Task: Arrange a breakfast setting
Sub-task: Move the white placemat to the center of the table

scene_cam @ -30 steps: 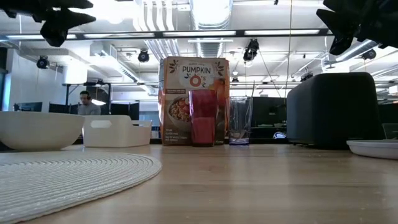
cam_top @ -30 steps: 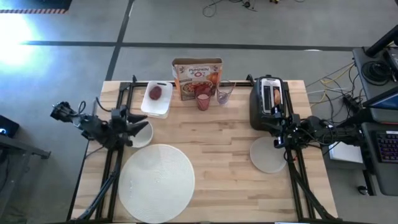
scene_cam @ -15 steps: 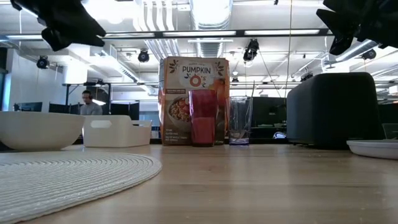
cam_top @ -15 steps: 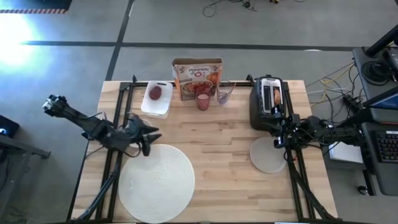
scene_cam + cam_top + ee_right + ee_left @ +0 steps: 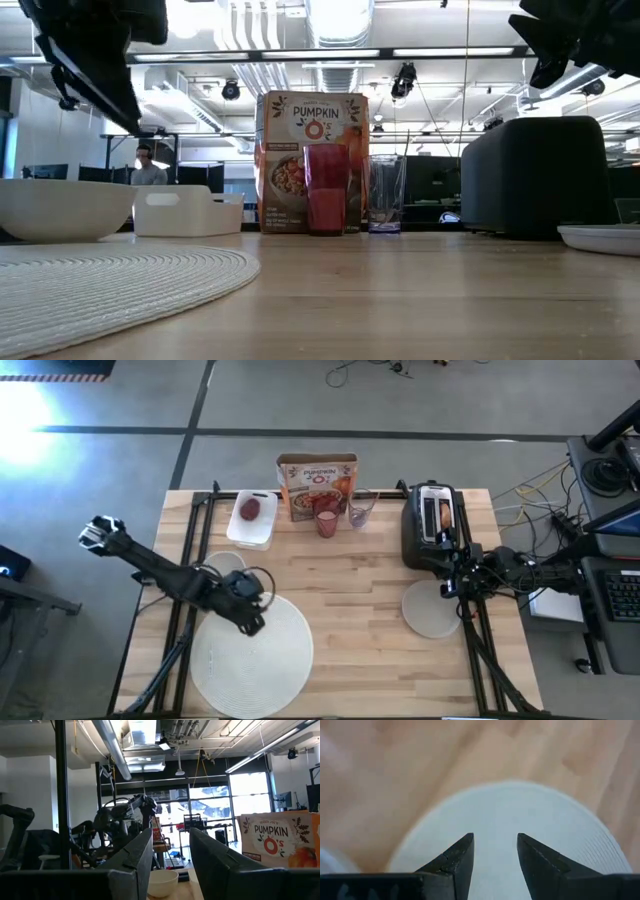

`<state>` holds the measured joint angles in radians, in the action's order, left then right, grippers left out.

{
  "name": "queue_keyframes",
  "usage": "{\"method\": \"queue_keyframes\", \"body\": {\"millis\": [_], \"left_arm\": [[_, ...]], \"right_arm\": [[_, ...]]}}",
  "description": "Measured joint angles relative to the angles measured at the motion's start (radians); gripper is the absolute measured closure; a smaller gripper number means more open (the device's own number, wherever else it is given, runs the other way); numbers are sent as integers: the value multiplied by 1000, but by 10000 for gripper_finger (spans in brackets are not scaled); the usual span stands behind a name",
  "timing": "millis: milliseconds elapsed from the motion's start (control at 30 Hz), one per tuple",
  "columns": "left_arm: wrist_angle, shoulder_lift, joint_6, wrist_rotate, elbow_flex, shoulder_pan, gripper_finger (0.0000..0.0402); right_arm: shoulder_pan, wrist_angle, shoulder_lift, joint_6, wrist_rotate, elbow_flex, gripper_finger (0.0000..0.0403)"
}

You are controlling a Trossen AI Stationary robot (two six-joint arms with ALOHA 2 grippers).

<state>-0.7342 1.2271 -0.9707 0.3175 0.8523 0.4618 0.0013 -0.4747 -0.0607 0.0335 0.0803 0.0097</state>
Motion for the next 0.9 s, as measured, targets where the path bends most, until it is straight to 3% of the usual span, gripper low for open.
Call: {"method": "queue_keyframes", "body": {"millis": [267, 567, 900], "left_arm": [[-128, 222, 13, -178, 107, -22, 267], [-67, 400, -4, -415, 116, -34, 267], [-65, 395, -275, -441, 116, 70, 267]], "right_arm": [[0, 0, 0, 0, 0, 0, 284], [0, 0, 0, 0, 0, 0, 284], [0, 0, 0, 0, 0, 0, 284]]}}
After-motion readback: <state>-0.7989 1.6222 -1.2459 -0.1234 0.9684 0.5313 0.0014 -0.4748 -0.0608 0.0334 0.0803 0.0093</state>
